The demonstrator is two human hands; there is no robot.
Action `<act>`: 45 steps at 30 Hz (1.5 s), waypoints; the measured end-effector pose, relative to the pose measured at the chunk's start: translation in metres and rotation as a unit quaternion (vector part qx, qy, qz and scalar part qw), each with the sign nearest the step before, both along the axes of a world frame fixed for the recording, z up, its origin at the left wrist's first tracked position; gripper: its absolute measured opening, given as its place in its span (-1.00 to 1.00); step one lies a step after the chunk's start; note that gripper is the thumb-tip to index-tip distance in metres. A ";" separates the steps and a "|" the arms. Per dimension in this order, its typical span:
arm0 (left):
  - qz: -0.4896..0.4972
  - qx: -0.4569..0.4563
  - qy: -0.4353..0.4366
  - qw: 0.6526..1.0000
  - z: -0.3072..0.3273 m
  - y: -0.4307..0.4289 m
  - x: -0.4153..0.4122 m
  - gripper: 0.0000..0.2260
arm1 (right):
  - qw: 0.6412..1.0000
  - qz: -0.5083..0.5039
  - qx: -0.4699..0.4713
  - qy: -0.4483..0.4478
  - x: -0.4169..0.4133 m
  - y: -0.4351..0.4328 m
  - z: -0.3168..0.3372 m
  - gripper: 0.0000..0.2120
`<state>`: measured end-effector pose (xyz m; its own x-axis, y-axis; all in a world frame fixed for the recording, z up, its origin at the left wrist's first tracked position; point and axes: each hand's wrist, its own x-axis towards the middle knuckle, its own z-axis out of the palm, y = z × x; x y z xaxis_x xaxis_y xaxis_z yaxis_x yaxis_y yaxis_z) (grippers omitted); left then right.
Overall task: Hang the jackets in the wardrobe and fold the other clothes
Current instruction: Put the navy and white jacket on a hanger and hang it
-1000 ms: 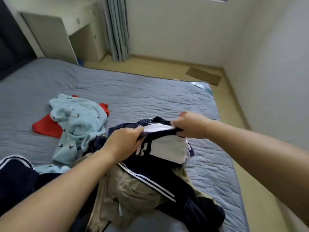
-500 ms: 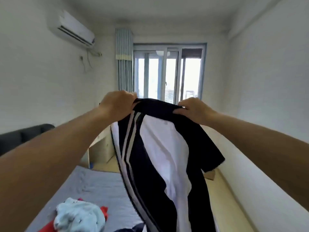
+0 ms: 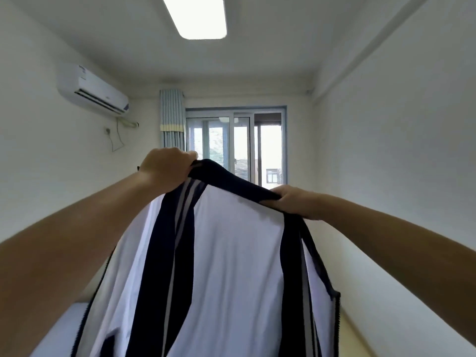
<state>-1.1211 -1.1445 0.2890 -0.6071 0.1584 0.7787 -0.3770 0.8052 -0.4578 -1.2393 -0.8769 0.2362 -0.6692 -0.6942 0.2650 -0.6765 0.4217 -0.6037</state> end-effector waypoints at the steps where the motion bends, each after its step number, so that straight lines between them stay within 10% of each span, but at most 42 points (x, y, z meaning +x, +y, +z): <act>1: 0.011 -0.007 -0.003 1.000 -0.001 -0.002 0.002 -0.71 | 0.999 0.000 0.047 0.003 0.001 0.004 0.002 -0.76; 8: -0.008 0.044 0.004 0.999 -0.024 -0.019 0.012 -0.72 | 0.931 -0.112 0.324 0.128 0.004 0.020 -0.011 -0.83; 18: -0.017 0.205 -0.005 0.978 -0.006 -0.030 -0.010 -0.71 | 0.869 -0.301 0.082 0.383 -0.018 0.040 0.051 -0.85; 22: 0.023 0.181 -0.161 0.970 -0.051 -0.021 -0.021 -0.83 | 0.832 -0.268 0.308 0.377 -0.027 0.051 0.015 -0.81; 27: -0.118 0.241 -0.126 0.955 -0.031 -0.019 -0.034 -0.79 | 0.831 -0.254 0.201 0.453 -0.053 0.069 0.020 -0.80; 34: -0.434 0.329 -0.212 0.811 -0.024 0.026 -0.038 -0.77 | 0.927 0.054 -0.192 0.316 -0.032 0.049 0.055 -0.63; 42: -0.597 0.445 -0.313 0.589 -0.035 0.085 -0.034 -0.80 | 0.944 0.240 -0.202 0.105 0.006 0.023 0.063 -0.60; 45: -0.558 0.466 -0.329 0.602 -0.034 0.090 -0.031 -0.73 | 0.958 0.214 -0.149 0.119 0.008 0.024 0.065 -0.64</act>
<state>-1.1522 -1.0544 0.2547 -0.7532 0.4342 0.4941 0.6538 0.4114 0.6350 -1.2311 -0.8525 0.3007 -0.2365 -0.7610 0.6041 -0.8827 -0.0916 -0.4609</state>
